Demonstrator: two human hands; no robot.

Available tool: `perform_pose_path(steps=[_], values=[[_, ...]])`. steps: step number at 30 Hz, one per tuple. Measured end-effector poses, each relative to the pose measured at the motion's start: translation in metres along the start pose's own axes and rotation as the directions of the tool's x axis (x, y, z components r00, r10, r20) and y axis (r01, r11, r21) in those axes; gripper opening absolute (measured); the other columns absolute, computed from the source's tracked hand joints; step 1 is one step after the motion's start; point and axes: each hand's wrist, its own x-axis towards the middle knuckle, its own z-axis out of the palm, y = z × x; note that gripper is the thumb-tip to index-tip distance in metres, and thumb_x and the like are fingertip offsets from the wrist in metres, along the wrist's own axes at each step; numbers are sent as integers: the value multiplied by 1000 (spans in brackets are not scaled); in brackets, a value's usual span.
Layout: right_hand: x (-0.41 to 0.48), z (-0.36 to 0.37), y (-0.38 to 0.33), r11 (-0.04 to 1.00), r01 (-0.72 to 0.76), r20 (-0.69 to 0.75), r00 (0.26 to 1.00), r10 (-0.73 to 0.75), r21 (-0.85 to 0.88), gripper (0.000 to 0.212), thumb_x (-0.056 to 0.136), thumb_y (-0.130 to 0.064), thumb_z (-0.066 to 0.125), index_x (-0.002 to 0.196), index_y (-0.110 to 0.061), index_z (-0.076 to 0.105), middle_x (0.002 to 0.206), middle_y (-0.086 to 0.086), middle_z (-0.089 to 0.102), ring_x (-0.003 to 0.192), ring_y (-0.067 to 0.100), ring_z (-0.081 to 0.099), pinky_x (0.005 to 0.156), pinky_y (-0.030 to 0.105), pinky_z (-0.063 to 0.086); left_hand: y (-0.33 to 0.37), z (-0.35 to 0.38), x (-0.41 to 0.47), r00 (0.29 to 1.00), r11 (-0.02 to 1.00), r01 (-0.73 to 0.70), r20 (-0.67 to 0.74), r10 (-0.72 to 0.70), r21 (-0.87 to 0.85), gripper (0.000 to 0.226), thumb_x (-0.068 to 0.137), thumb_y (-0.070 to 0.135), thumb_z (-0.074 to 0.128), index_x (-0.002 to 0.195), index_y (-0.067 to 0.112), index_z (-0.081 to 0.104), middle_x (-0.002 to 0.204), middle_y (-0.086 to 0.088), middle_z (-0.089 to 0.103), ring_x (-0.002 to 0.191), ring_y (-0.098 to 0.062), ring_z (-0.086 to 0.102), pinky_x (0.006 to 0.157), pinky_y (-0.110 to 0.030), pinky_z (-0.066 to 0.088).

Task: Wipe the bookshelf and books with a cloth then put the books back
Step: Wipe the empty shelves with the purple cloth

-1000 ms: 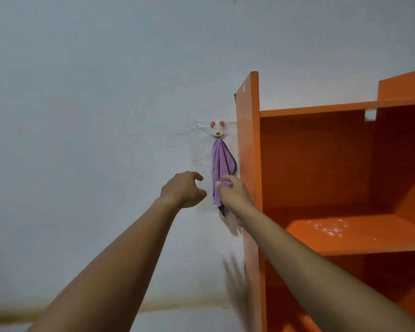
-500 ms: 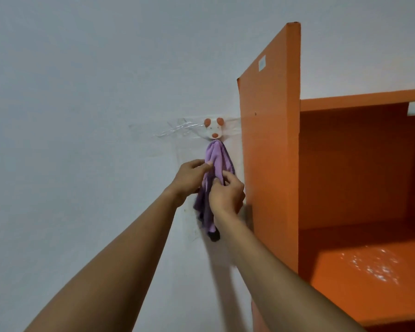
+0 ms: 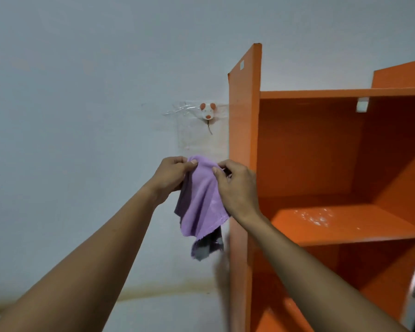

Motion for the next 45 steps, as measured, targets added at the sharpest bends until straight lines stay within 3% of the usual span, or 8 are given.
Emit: perform_pose_path(steps=[5,10,18,25,31,36,41,45], values=[[-57,-73,10,985,-173,-115,978,172,1,19,93,-22,69,74,-18,68,56,-6,56,60,16,49,58,28,30,-8,52,-83,995,999,-5,101,10,-46,29,99,21,65,74,8,57,71,-7,59,51,-12,55,55,-21,52],[-103,-126,36,939,-343,-299,895,331,12,16,96,-23,61,82,-16,58,92,3,57,85,22,52,74,33,35,-5,110,-129,962,998,47,270,-32,-48,28,102,30,60,83,9,57,80,-8,66,60,-12,59,59,-20,52],[-151,-183,67,885,-358,241,925,293,299,56,92,-16,74,136,-30,43,138,-6,56,122,6,59,98,26,52,16,205,-133,945,995,64,324,-35,-80,20,105,28,53,91,14,53,86,-12,60,79,-24,57,64,-31,51],[-83,-254,144,861,-472,19,878,478,187,35,91,-6,52,112,-27,70,109,-4,73,104,23,67,84,40,53,6,292,-83,986,995,73,145,-83,74,10,99,24,62,90,20,59,105,-10,68,87,-27,65,70,-33,46],[4,-297,248,863,-289,-9,950,313,-414,43,82,-30,34,107,-46,64,115,-8,67,112,25,56,97,45,48,-32,348,-52,994,805,53,45,-98,591,44,95,45,61,135,26,56,133,-5,63,120,-31,60,100,-44,49],[11,-296,342,608,-60,442,631,637,-792,64,101,-50,24,157,-18,31,167,13,21,154,36,13,123,53,16,-66,362,-24,983,601,179,-120,-137,779,51,99,53,44,142,27,53,136,-10,62,127,-34,54,109,-51,41],[44,-274,404,683,-183,423,664,616,-708,29,86,-44,21,81,-23,41,81,10,40,83,30,45,79,43,38,-75,356,0,975,577,222,-186,-122,786,47,101,58,40,134,33,62,122,-10,68,115,-34,61,104,-50,45],[63,-258,408,661,-282,371,647,666,-695,29,91,-30,24,82,-18,49,75,9,47,78,27,48,82,34,43,-81,355,-2,979,587,195,-196,-62,786,46,102,55,43,131,29,66,128,-12,68,120,-38,60,102,-47,45]])
